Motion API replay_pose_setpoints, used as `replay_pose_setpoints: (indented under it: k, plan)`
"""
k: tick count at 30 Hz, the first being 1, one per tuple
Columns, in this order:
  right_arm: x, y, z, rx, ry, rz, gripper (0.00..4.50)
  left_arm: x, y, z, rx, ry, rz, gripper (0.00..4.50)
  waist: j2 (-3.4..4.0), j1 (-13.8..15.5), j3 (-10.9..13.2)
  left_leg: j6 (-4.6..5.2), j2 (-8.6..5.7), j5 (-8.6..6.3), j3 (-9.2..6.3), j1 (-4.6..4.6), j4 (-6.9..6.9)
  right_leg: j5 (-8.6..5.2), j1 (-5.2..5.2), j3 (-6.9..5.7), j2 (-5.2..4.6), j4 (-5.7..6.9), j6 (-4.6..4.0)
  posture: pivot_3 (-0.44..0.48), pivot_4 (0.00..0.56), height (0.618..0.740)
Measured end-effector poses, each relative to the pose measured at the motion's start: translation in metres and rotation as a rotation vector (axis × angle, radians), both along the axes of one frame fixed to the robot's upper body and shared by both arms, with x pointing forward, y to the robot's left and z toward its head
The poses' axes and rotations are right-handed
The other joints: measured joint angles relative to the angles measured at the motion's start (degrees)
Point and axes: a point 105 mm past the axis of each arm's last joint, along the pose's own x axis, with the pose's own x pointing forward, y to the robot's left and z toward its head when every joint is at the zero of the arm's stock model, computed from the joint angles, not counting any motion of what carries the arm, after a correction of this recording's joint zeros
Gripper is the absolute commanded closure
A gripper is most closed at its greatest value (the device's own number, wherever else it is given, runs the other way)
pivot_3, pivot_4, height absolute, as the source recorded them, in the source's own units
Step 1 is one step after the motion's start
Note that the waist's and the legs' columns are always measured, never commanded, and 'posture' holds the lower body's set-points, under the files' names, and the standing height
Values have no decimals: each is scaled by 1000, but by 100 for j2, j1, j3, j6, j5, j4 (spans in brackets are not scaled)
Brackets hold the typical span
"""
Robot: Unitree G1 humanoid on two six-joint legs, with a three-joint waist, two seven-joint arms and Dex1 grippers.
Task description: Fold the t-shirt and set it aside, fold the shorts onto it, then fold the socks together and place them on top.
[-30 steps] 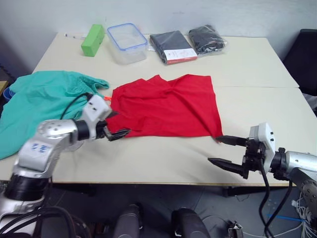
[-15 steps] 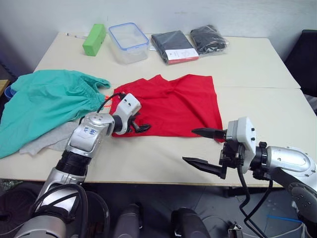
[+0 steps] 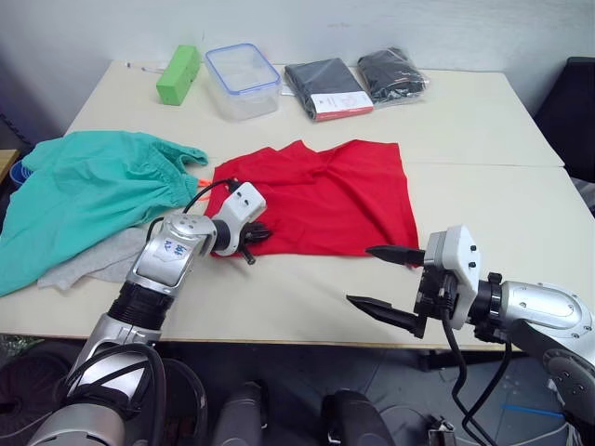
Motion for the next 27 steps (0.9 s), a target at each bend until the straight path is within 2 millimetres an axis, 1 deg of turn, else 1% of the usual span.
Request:
replay_pose_setpoints:
  k: [4, 6, 8, 11, 15, 18, 20, 21, 22, 24, 25, 27]
  plan:
    - [3, -16, -10, -8, 41, -101, 0, -5, 8, 4, -19, 36, -35, 4477, 0, -1, 0, 0, 0, 0, 1, -1, 0, 0, -1, 0, 1, -1, 0, 0, 150, 740]
    - [9, -36, -16, -12, 66, -209, 0, -15, 11, 12, -23, 42, -92, 4477, 0, 0, 0, 0, 0, 0, 1, -1, -1, 0, 1, 0, 0, -2, 0, 0, 150, 740]
    - [15, -61, -25, -16, 112, -341, 0, -25, 15, 20, -10, 35, -144, 4477, 0, 12, 0, 0, 0, 0, 1, -1, -2, 0, 2, 0, 0, -4, 0, 0, 150, 740]
    - [20, -81, -35, 8, 170, -463, 0, -35, 21, 19, 5, 47, -169, 4477, 1, 10, -1, 0, 2, 0, 1, 0, -2, 0, 3, 1, 2, -4, 0, 0, 150, 740]
    - [27, -91, -48, 68, 249, -563, 0, -40, 20, 17, 3, 55, -177, 4477, 2, 16, -1, 2, 0, 1, 2, -1, -2, 0, 2, 3, 0, -5, 0, 0, 150, 740]
    - [35, -95, -58, 135, 319, -630, 0, -40, 20, 16, 8, 48, -162, 4477, 2, 21, -1, 2, 0, 2, 1, 0, -3, 0, 1, 3, 0, -3, 0, 0, 150, 740]
    - [39, -97, -62, 150, 334, -659, 0, -38, 21, 15, 15, 40, -149, 4477, 2, 26, -1, 2, -1, 2, 3, -1, -3, 0, 0, 4, 0, -2, 0, 0, 150, 740]
    - [41, -99, -62, 124, 312, -674, 0, -37, 21, 15, 20, 35, -145, 4477, 2, 30, -1, 2, -2, 1, 3, -1, -4, 0, -1, 5, -1, -3, 0, 0, 150, 740]
    - [43, -101, -63, 46, 253, -679, 0, -37, 21, 15, 26, 31, -144, 4477, 2, 37, -1, 2, -4, 1, 5, -2, -4, 0, -3, 6, -2, -3, 0, 0, 150, 740]
    - [42, -110, -64, -191, 105, -651, 0, -37, 22, 14, 31, 29, -143, 4477, 5, 72, 0, 4, -11, 0, 12, -3, -6, -8, -8, 14, -3, -3, 11, 0, 150, 740]
    - [41, -111, -63, -272, 41, -619, 0, -37, 23, 12, 33, 32, -140, 4477, 5, 83, 0, 4, -10, 0, 12, -3, -6, -8, -8, 14, -2, -3, 11, 0, 150, 740]
    - [40, -107, -58, -344, -61, -551, 0, -38, 23, 10, 34, 38, -137, 4477, 4, 81, 0, 3, -7, 1, 13, -2, -5, -8, -8, 14, 0, -3, 11, 0, 150, 740]
